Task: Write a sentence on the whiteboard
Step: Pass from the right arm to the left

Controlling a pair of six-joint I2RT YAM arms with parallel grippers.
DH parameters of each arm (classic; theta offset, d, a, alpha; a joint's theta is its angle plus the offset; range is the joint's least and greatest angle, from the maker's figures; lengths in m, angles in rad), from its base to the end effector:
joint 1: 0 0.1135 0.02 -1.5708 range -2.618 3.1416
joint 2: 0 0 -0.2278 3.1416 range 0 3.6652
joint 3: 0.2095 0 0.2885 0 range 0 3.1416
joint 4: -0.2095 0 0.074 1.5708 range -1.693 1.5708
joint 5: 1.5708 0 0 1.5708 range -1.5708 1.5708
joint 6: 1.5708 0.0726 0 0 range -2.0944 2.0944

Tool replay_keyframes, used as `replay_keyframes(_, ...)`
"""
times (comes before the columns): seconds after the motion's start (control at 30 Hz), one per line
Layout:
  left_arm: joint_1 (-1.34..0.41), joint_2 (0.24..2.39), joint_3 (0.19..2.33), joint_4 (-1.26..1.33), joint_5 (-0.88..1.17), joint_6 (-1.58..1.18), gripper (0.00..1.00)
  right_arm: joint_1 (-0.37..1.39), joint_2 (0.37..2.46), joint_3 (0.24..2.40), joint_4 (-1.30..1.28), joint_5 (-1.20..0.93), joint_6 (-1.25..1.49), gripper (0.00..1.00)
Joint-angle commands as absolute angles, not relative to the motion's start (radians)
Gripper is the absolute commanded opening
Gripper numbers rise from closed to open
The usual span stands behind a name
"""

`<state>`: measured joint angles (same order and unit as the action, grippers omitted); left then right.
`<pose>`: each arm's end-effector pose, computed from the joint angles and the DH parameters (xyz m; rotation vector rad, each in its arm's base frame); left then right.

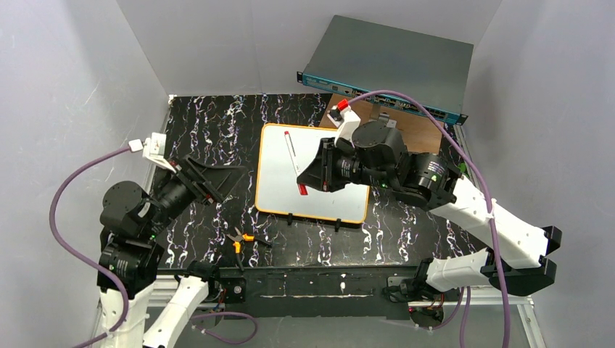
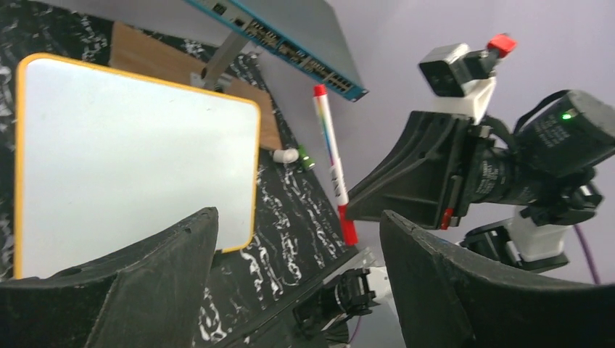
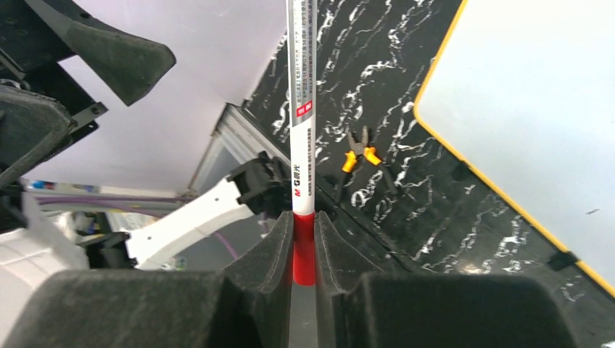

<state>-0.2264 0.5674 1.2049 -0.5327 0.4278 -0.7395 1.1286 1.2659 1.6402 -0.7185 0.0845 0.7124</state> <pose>0.1474 -0.0649 0.4668 -0.0312 1.5737 -1.0836 0.1468 0.2957 0.4404 -0.3710 2.0584 1.1176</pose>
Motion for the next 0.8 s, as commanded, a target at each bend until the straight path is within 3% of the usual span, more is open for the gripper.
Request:
replay_keyframes(0.0,-0.230,0.619,1.231,-0.343,0.516,-0.806,0.78,1.113,1.264,1.687,-0.633,0.015,0.827,0.01)
replay_keyframes(0.27,-0.230,0.656,1.160,-0.112,0.527,-0.917,0.73,1.100,1.263,1.708,-0.572,0.007,0.921,0.01)
replay_keyframes(0.43,-0.230,0.716,1.186,-0.095,0.551,-0.931,0.68,1.095,1.263,1.688,-0.515,-0.044,0.982,0.01)
replay_keyframes(0.77,-0.315,0.823,1.249,-0.102,0.499,-0.883,0.72,1.080,1.289,1.705,-0.465,-0.051,1.061,0.01)
